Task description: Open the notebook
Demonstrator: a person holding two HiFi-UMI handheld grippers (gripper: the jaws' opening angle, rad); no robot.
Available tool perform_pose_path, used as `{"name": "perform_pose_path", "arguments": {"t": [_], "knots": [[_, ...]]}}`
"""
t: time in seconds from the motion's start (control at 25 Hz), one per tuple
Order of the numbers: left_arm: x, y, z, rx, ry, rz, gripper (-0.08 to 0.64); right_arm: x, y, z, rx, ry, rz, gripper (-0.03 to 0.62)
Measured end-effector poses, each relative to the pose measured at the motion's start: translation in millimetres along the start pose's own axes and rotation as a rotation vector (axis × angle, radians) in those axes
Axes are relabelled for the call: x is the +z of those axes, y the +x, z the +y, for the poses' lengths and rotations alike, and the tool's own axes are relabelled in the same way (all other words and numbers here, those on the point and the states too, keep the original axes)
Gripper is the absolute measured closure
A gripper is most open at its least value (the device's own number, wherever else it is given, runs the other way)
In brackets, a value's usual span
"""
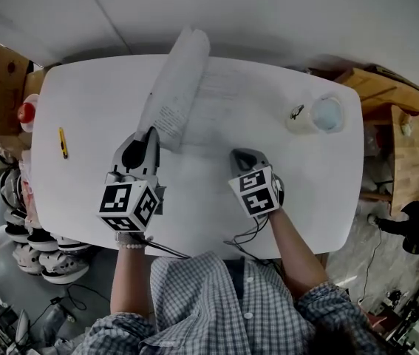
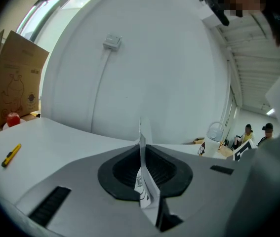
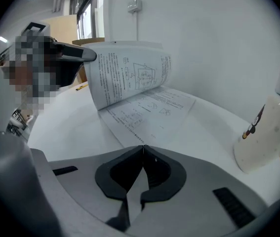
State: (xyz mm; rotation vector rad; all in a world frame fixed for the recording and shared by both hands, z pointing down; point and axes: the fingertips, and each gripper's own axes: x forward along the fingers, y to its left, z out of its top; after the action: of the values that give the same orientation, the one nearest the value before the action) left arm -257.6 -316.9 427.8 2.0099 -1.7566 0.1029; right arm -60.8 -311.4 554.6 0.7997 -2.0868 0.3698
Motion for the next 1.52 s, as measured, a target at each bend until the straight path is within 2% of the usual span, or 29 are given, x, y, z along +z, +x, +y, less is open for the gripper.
{"name": "perform_pose_path", "arguments": {"t": [0.28, 0.76, 1.16, 1.4, 1.52], "knots": [[-8, -1, 31, 0.054, 0.005, 0.020, 0.525, 0, 0, 0, 0.005, -0.022, 0.008, 0.571], [-37, -8, 89, 0.161, -0.090, 0.076, 0.520, 1, 1, 1, 0.004, -0.009, 0.010, 0.571], [-67, -3, 118, 0.195, -0.173, 0.143, 0.502, 3, 2, 3, -0.015, 0.001, 0.014, 0.571], [-79, 0, 125, 0.225, -0.156, 0.187, 0.472, 2, 2, -4, -0.033, 0.113, -0.007, 0.571], [-84, -1, 129, 0.253, -0.147, 0.216, 0.440, 2, 2, -5, -0.044, 0.126, -0.008, 0.571]]}}
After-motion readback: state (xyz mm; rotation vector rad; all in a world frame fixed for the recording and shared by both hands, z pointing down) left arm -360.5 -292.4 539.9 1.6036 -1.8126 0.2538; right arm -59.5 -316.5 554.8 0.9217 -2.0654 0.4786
